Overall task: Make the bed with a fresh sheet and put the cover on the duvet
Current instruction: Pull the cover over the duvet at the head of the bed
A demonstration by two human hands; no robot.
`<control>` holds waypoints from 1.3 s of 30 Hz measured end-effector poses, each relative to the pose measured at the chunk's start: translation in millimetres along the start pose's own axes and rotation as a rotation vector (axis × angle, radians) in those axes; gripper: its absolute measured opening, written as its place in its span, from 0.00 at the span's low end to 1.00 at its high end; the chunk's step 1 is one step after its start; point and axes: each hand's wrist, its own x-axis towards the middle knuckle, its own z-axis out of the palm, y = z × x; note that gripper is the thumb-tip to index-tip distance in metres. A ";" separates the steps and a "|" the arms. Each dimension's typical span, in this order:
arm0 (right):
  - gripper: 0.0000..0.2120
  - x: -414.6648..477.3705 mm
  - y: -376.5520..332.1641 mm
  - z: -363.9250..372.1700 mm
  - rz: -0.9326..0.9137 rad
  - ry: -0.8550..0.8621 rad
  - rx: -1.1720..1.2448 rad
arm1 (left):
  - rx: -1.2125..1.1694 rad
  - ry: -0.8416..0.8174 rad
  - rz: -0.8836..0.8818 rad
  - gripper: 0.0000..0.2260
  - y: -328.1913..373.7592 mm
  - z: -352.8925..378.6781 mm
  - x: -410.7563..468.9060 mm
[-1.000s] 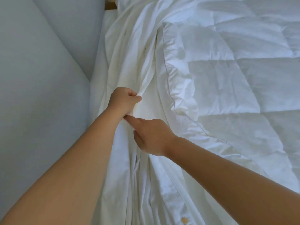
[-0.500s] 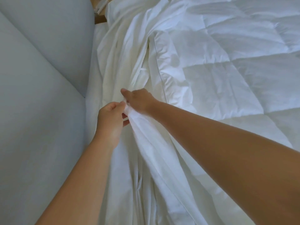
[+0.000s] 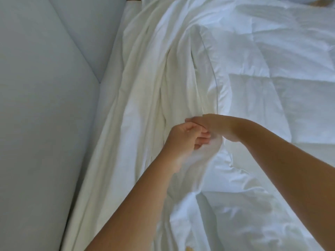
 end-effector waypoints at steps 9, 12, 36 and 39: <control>0.20 0.6 18.1 -0.8 0.120 0.017 0.252 | 0.017 0.366 -0.397 0.28 -29.3 -4.8 30.3; 0.11 -7.1 16.1 0.3 0.146 -0.058 0.122 | -0.158 0.327 -0.286 0.16 -18.0 -4.8 32.2; 0.48 -113.4 70.5 70.5 0.096 -0.155 -0.290 | 0.148 0.567 0.097 0.16 -26.7 20.8 -71.5; 0.32 -112.4 90.0 84.1 -0.048 -0.042 0.149 | 0.107 0.567 0.035 0.16 -39.1 26.4 -87.4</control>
